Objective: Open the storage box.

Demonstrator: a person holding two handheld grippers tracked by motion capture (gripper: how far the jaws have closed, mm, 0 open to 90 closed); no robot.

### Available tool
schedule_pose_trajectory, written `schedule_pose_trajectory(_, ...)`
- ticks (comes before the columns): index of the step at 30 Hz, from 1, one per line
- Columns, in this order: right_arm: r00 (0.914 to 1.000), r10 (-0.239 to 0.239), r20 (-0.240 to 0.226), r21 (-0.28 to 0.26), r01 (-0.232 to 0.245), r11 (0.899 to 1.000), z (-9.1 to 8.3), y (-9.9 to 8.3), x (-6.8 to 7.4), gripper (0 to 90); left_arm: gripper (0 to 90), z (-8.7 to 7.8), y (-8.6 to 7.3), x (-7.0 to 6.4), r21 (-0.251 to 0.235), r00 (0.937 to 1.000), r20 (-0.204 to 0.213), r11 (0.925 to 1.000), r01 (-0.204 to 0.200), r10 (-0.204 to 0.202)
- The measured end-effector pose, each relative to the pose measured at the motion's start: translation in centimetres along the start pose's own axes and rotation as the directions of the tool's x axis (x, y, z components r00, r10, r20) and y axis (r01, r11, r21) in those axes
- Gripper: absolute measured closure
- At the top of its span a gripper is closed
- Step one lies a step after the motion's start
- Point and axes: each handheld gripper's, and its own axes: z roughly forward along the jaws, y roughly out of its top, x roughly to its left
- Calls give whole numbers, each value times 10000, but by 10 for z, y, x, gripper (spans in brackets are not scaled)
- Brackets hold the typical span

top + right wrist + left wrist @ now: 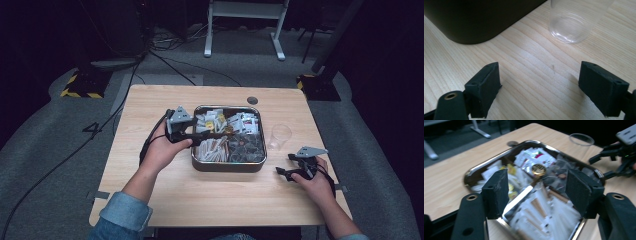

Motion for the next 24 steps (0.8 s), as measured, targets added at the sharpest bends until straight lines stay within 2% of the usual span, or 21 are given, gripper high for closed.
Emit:
schedule_pose_trajectory(2, 10000, -3, -13, -1, 3, 10000, 0, 0, 0, 174, 365, 6, 2, -1, 60, 9993, 356, 9999, 124, -126)
schedule_pose_trajectory(7, 10000, -4, -10, -5, 4, 10000, 0, 0, 0, 174, 365, 19, 10, -2, 271, 9997, 15, 9994, -227, 227)
schedule_pose_trajectory(9, 10000, -3, -7, -5, 3, 10000, 0, 0, 0, 174, 364, 23, 13, -2, 245, 9998, 61, 9995, -208, 207)
schedule_pose_trajectory(12, 10000, -2, -6, -7, 2, 10000, 0, 0, 0, 175, 364, 31, 17, -2, 310, 9990, 441, 9995, -11, -2)
schedule_pose_trajectory(16, 10000, 4, -5, -10, -4, 10000, 0, 0, 0, 176, 366, 45, 19, 3, 380, 9980, 621, 9993, 47, -71)
schedule_pose_trajectory(19, 10000, 9, 5, -18, -9, 10000, 0, 0, 0, 181, 366, 56, 19, 8, 365, 9979, 642, 9993, 40, -64)
schedule_pose_trajectory(24, 9999, 76, 118, -36, -75, 10000, 0, 0, 1, 192, 371, 75, 16, 15, 652, 9978, 655, 9979, -9, -34)
